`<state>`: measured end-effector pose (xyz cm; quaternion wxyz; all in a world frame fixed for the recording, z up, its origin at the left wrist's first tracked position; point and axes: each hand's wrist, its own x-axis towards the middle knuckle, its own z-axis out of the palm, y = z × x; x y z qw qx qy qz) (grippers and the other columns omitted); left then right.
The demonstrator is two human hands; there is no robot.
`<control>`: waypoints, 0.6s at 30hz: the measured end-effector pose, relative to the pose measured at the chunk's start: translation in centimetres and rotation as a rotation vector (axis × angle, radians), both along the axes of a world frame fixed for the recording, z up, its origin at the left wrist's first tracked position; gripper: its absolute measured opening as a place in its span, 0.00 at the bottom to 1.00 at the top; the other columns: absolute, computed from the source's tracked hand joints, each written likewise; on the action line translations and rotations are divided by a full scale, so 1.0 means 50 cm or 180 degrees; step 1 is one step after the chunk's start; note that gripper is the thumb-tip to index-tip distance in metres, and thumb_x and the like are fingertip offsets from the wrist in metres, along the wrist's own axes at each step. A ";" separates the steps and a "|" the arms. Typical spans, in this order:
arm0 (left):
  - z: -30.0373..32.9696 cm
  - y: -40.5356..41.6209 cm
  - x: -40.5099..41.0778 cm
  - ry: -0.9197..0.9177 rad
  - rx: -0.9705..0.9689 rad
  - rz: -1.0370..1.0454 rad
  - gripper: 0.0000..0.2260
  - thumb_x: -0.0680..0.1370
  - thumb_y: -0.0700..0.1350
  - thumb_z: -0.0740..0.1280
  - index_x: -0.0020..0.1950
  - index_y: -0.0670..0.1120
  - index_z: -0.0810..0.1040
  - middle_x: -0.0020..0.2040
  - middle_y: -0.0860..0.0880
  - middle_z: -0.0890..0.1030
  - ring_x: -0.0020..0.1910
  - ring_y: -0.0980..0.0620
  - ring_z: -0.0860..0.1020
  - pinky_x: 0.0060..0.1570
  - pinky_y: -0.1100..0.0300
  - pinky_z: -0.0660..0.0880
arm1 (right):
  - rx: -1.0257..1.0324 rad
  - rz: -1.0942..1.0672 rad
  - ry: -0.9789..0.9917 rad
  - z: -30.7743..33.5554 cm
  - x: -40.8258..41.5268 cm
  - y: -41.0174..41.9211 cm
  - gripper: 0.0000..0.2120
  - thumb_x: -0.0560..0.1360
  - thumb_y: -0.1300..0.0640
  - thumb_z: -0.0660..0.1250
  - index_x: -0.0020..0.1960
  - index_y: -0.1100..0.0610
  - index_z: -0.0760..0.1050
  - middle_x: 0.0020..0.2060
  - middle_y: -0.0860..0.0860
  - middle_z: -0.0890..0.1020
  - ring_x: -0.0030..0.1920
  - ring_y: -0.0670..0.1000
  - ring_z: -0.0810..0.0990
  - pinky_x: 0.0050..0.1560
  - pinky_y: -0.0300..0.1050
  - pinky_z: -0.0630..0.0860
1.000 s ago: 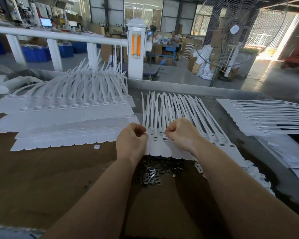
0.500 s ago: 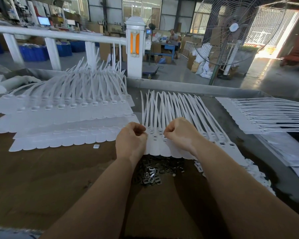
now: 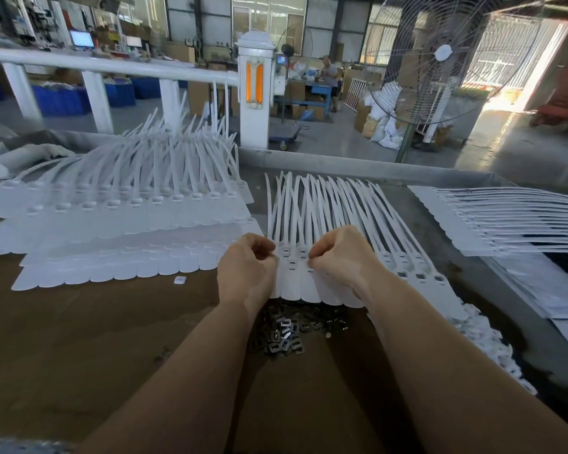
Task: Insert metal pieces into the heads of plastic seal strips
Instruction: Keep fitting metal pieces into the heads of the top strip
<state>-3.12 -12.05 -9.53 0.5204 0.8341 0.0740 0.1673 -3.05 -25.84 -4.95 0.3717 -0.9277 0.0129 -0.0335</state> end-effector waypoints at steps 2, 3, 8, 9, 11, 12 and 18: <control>0.000 0.000 0.000 0.0005 0.0007 -0.0007 0.08 0.74 0.41 0.69 0.43 0.54 0.76 0.38 0.60 0.77 0.40 0.61 0.76 0.45 0.64 0.71 | 0.0091 -0.0052 0.0096 0.004 0.003 -0.002 0.13 0.68 0.65 0.72 0.30 0.51 0.77 0.38 0.49 0.80 0.46 0.51 0.79 0.50 0.46 0.77; -0.001 0.001 0.000 0.0013 0.0008 -0.0009 0.07 0.74 0.41 0.69 0.43 0.54 0.76 0.38 0.60 0.77 0.40 0.61 0.75 0.45 0.64 0.71 | 0.0094 -0.0065 0.0120 0.004 0.005 -0.001 0.13 0.68 0.64 0.73 0.29 0.51 0.76 0.37 0.48 0.80 0.46 0.51 0.79 0.48 0.45 0.76; -0.002 0.002 0.002 -0.0012 0.0039 -0.0017 0.07 0.74 0.41 0.69 0.43 0.54 0.76 0.37 0.60 0.77 0.38 0.62 0.74 0.41 0.67 0.68 | -0.0089 -0.0003 -0.0160 -0.006 0.000 -0.007 0.08 0.69 0.61 0.73 0.33 0.51 0.80 0.39 0.46 0.80 0.46 0.48 0.79 0.48 0.42 0.75; -0.001 0.002 0.002 -0.0018 0.0043 -0.0022 0.07 0.74 0.41 0.69 0.43 0.53 0.76 0.37 0.60 0.77 0.38 0.62 0.74 0.39 0.68 0.68 | -0.0136 0.0041 -0.0238 -0.006 -0.002 -0.008 0.05 0.69 0.61 0.72 0.36 0.53 0.81 0.41 0.47 0.81 0.46 0.47 0.79 0.48 0.41 0.75; -0.001 0.002 0.002 -0.0019 0.0026 -0.0043 0.06 0.74 0.41 0.69 0.44 0.53 0.76 0.37 0.59 0.77 0.38 0.62 0.75 0.40 0.67 0.68 | -0.0220 0.0116 -0.0380 -0.005 -0.009 -0.012 0.04 0.71 0.62 0.70 0.43 0.55 0.83 0.44 0.48 0.83 0.46 0.46 0.80 0.50 0.41 0.76; -0.001 0.003 0.001 -0.0017 0.0011 -0.0049 0.06 0.74 0.42 0.69 0.44 0.53 0.76 0.37 0.59 0.77 0.38 0.62 0.75 0.40 0.67 0.69 | -0.0240 0.0155 -0.0425 -0.003 -0.014 -0.014 0.06 0.72 0.62 0.69 0.45 0.55 0.83 0.45 0.48 0.83 0.47 0.46 0.80 0.52 0.41 0.76; -0.001 0.005 -0.002 -0.0011 -0.0077 -0.0096 0.05 0.75 0.42 0.69 0.44 0.52 0.77 0.38 0.59 0.77 0.40 0.59 0.75 0.44 0.64 0.69 | -0.0284 0.0154 -0.0704 0.013 -0.066 -0.059 0.07 0.74 0.63 0.68 0.49 0.55 0.82 0.44 0.47 0.83 0.44 0.42 0.80 0.50 0.32 0.73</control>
